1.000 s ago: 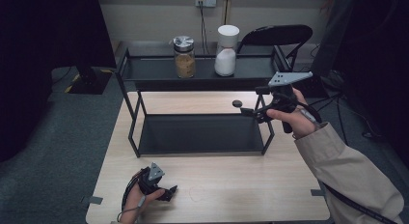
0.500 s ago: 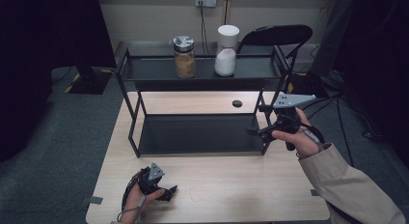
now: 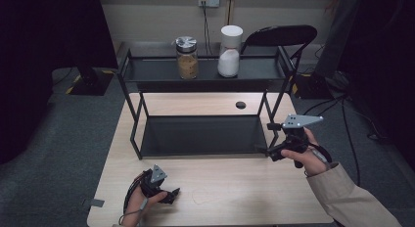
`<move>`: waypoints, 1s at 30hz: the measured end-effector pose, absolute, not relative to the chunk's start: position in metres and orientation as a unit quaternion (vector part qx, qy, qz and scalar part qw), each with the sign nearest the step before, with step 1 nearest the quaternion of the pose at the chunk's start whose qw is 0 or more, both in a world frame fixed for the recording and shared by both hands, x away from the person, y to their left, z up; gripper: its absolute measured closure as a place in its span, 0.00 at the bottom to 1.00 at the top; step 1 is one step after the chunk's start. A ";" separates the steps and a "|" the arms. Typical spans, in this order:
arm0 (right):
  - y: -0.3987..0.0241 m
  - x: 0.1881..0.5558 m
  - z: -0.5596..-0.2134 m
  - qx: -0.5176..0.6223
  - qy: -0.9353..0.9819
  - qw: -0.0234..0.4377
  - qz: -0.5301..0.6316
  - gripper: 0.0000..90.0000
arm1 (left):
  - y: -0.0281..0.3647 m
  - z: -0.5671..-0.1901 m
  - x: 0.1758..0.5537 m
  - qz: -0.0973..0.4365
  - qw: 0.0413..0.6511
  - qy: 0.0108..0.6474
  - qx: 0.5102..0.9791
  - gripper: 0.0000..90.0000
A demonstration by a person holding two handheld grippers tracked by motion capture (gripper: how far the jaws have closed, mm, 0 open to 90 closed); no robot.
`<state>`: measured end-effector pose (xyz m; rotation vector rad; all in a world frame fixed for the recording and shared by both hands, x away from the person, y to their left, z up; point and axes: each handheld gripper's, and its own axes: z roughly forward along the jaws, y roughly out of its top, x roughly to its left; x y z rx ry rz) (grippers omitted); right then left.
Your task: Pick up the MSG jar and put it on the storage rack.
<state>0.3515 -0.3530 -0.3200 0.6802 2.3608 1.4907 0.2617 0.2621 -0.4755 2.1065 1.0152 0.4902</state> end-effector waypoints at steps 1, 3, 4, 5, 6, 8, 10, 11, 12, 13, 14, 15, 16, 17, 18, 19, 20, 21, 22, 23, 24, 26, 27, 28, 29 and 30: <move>-0.354 0.351 -0.323 0.236 0.814 0.133 0.513 0.00 | 0.262 -0.476 0.262 0.191 0.367 0.395 0.820 0.00; -0.358 0.350 -0.330 0.241 0.813 0.134 0.513 0.00 | 0.262 -0.476 0.262 0.191 0.367 0.395 0.820 0.00; -0.360 0.350 -0.334 0.244 0.812 0.131 0.513 0.00 | 0.262 -0.476 0.262 0.191 0.368 0.395 0.820 0.00; -0.363 0.350 -0.339 0.242 0.812 0.130 0.516 0.00 | 0.262 -0.475 0.262 0.191 0.367 0.395 0.820 0.00; -0.365 0.351 -0.342 0.243 0.811 0.127 0.517 0.00 | 0.262 -0.476 0.262 0.191 0.368 0.395 0.820 0.00; -0.367 0.350 -0.347 0.245 0.811 0.127 0.516 0.00 | 0.262 -0.476 0.262 0.191 0.367 0.395 0.820 0.00; -0.369 0.350 -0.352 0.246 0.812 0.127 0.514 0.00 | 0.262 -0.476 0.262 0.191 0.368 0.395 0.820 0.00; -0.370 0.349 -0.354 0.248 0.812 0.126 0.513 0.00 | 0.262 -0.476 0.262 0.191 0.368 0.395 0.820 0.00; -0.371 0.349 -0.357 0.248 0.813 0.124 0.513 0.00 | 0.262 -0.476 0.262 0.191 0.368 0.395 0.820 0.00; -0.372 0.348 -0.360 0.249 0.812 0.125 0.513 0.00 | 0.262 -0.476 0.262 0.191 0.367 0.395 0.820 0.00; -0.373 0.347 -0.362 0.250 0.812 0.124 0.512 0.00 | 0.262 -0.476 0.262 0.191 0.368 0.395 0.820 0.00; -0.373 0.347 -0.365 0.249 0.813 0.123 0.512 0.00 | 0.262 -0.476 0.262 0.191 0.367 0.395 0.820 0.00; -0.374 0.346 -0.367 0.249 0.813 0.123 0.512 0.00 | 0.262 -0.476 0.262 0.191 0.367 0.395 0.820 0.00; -0.375 0.346 -0.370 0.251 0.812 0.121 0.512 0.00 | 0.262 -0.476 0.262 0.191 0.367 0.395 0.820 0.00; -0.375 0.345 -0.374 0.253 0.812 0.119 0.512 0.00 | 0.262 -0.476 0.262 0.191 0.367 0.395 0.820 0.00; -0.376 0.345 -0.377 0.252 0.812 0.118 0.513 0.00 | 0.262 -0.476 0.262 0.191 0.367 0.395 0.820 0.00; -0.376 0.345 -0.381 0.252 0.813 0.117 0.512 0.00 | 0.262 -0.476 0.262 0.191 0.367 0.395 0.820 0.00; -0.376 0.344 -0.382 0.253 0.813 0.116 0.511 0.00 | 0.262 -0.476 0.262 0.191 0.368 0.395 0.820 0.00; -0.377 0.343 -0.386 0.254 0.813 0.117 0.510 0.00 | 0.262 -0.476 0.262 0.191 0.368 0.395 0.820 0.00; -0.377 0.342 -0.389 0.255 0.813 0.117 0.511 0.00 | 0.262 -0.476 0.262 0.191 0.368 0.395 0.820 0.00; -0.378 0.342 -0.392 0.255 0.813 0.117 0.510 0.00 | 0.262 -0.476 0.262 0.191 0.368 0.395 0.820 0.00; -0.379 0.341 -0.397 0.256 0.814 0.116 0.508 0.00 | 0.262 -0.476 0.262 0.191 0.367 0.395 0.820 0.00; -0.380 0.341 -0.399 0.257 0.814 0.115 0.508 0.00 | 0.262 -0.475 0.262 0.191 0.367 0.395 0.820 0.00; -0.380 0.341 -0.401 0.259 0.815 0.114 0.507 0.00 | 0.262 -0.476 0.262 0.191 0.367 0.395 0.820 0.00; -0.381 0.341 -0.403 0.259 0.815 0.113 0.506 0.00 | 0.262 -0.476 0.262 0.191 0.368 0.395 0.820 0.00; -0.381 0.340 -0.405 0.258 0.815 0.114 0.507 0.00 | 0.262 -0.476 0.262 0.191 0.368 0.395 0.820 0.00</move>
